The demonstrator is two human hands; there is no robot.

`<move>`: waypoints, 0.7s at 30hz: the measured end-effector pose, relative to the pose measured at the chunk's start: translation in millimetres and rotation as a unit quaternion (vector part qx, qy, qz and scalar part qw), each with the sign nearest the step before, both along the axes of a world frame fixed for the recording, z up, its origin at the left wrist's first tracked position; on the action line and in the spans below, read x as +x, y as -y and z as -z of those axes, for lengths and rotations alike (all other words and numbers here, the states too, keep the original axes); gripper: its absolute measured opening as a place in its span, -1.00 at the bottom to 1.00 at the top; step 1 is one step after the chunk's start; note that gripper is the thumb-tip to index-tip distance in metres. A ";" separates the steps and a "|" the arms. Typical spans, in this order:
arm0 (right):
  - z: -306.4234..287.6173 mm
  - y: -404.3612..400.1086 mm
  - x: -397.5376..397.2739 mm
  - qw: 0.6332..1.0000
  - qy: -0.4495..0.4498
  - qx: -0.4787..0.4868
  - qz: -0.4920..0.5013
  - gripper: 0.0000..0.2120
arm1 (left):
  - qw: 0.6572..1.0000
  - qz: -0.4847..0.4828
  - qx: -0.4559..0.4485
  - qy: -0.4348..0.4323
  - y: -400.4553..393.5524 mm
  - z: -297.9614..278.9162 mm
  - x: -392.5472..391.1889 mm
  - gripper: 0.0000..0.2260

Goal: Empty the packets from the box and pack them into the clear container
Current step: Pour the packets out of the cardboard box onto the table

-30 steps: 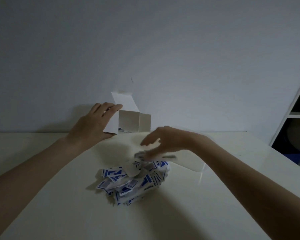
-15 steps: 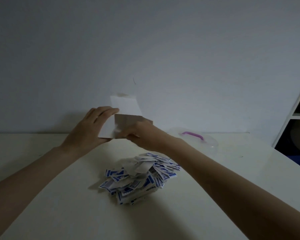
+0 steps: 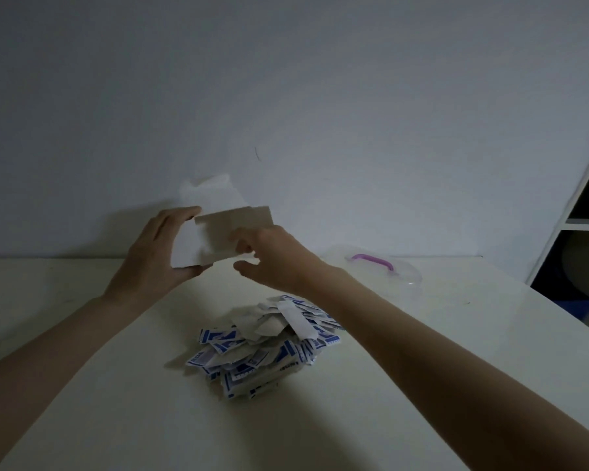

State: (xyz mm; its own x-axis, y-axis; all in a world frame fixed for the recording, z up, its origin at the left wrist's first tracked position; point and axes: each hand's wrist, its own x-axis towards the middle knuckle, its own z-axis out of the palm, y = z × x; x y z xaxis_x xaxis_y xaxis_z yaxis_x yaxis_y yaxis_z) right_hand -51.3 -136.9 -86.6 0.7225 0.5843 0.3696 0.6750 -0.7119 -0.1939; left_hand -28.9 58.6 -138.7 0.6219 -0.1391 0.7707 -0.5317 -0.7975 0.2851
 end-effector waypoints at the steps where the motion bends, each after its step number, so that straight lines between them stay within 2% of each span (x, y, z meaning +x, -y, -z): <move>1: -0.3 -0.9 2.0 1.000 0.013 0.007 0.002 -0.64 | 1.000 -0.001 -0.018 -0.016 0.1 0.8 -0.3 -0.27; 3: -0.9 0.0 4.3 1.000 0.008 -0.007 0.006 -0.67 | 0.993 0.011 -0.065 -0.101 4.6 1.1 2.7 -0.26; 6: 0.7 5.4 5.7 0.999 -0.018 -0.019 0.026 -0.68 | 0.961 0.039 -0.134 -0.240 11.9 4.6 14.8 -0.22; 10: -0.2 17.4 9.2 0.993 -0.065 -0.079 0.049 -0.70 | 0.922 0.071 -0.218 -0.313 17.0 6.2 23.8 -0.14; 12: -3.6 24.9 8.6 0.991 -0.080 -0.096 0.045 -0.71 | 0.932 0.043 -0.213 -0.289 17.2 1.4 24.7 -0.12; 14: -10.5 37.6 10.1 0.995 -0.058 -0.044 0.067 -0.73 | 0.960 -0.007 -0.159 -0.230 16.3 -7.9 20.7 -0.13; 16: -19.9 57.8 15.4 0.991 -0.027 -0.016 0.129 -0.73 | 0.981 -0.047 -0.124 -0.140 21.5 -19.8 10.1 -0.33; 17: -22.9 69.6 17.6 0.984 -0.032 -0.043 0.170 -0.68 | 0.990 -0.047 -0.108 -0.080 27.8 -25.0 4.3 -0.46; 19: -23.6 91.3 17.9 0.949 -0.101 -0.152 0.256 -0.42 | 0.998 -0.015 -0.065 0.008 49.1 -37.8 -6.6 -0.61; 21: -15.9 105.9 13.3 0.908 -0.168 -0.241 0.299 -0.14 | 0.998 0.058 -0.013 0.023 76.0 -42.8 -8.2 -0.68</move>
